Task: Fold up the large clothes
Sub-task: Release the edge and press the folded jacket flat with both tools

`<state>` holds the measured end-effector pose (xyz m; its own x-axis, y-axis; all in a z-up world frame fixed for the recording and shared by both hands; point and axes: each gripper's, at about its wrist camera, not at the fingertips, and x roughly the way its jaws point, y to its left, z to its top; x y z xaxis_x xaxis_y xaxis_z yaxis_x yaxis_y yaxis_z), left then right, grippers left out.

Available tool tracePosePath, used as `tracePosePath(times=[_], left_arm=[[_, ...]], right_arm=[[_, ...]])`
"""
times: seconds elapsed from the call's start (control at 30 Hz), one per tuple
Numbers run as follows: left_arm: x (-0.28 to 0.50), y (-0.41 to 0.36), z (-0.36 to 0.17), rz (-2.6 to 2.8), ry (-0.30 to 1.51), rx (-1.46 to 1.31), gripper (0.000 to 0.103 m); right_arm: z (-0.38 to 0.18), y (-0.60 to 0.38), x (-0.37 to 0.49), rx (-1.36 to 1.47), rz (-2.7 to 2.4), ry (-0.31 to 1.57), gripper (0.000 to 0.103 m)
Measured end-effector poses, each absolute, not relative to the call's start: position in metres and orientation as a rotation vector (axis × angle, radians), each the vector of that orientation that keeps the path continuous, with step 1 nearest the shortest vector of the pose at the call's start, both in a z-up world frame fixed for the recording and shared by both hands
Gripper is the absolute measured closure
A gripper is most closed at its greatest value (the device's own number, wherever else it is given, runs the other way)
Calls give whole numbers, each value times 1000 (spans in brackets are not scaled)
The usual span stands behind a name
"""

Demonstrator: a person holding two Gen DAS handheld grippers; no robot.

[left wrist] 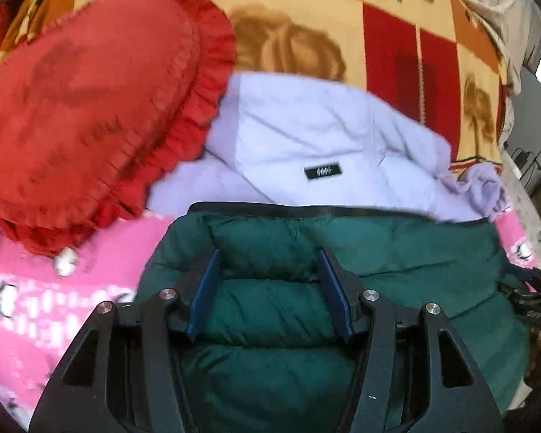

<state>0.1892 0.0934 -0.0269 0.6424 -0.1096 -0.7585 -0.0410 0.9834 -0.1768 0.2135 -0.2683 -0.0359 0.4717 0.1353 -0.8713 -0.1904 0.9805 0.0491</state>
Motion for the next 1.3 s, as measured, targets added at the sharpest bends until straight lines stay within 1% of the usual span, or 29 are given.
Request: tracePosePath(times=[0.07, 0.13, 0.2, 0.3, 0.37, 0.47, 0.57, 0.63, 0.7, 0.73, 0.8, 0.83, 0.87, 0.93, 1.13, 1.2, 1.3], left_arm=[[192, 96, -36, -36, 849, -208, 46], [194, 99, -38, -42, 860, -233, 46], [194, 104, -31, -44, 873, -240, 46], [173, 105, -4, -4, 839, -209, 46], [143, 100, 27, -33, 765, -187, 46], [97, 82, 52, -91, 719, -172, 46], [67, 55, 48, -141, 758, -168, 46], [53, 32, 28, -153, 800, -159, 46], [51, 16, 3, -145, 856, -155, 46], [49, 11, -8, -116, 857, -159, 44], [40, 5, -16, -101, 799, -153, 36], [38, 1, -18, -111, 778, -142, 26], [38, -3, -19, -114, 772, -129, 20], [37, -7, -20, -105, 769, -119, 16], [35, 2, -26, -102, 729, -200, 15], [38, 3, -24, -115, 746, -202, 14], [37, -7, -13, -76, 820, -109, 14]], right_arm=[[-41, -276, 216, -26, 207, 1067, 5], [-45, -278, 216, -6, 219, 1082, 3], [-46, -279, 217, 2, 229, 1098, 1], [-35, -281, 213, 15, 229, 1106, 2], [-11, -279, 198, 24, 203, 1043, 2], [36, -262, 145, -26, 213, 859, 2], [52, -233, 89, -48, 266, 732, 2], [41, -219, 64, -41, 277, 729, 2], [23, -210, 53, -50, 259, 763, 2], [5, -205, 54, -65, 251, 821, 1], [-19, -201, 58, -81, 255, 897, 0], [-23, -202, 57, -79, 259, 876, 0], [-23, -205, 56, -72, 260, 862, 0], [-24, -208, 52, -51, 261, 843, 0], [-28, -207, 47, -67, 248, 821, 0], [-25, -204, 51, -86, 247, 841, 0], [-10, -207, 42, -91, 209, 850, 0]])
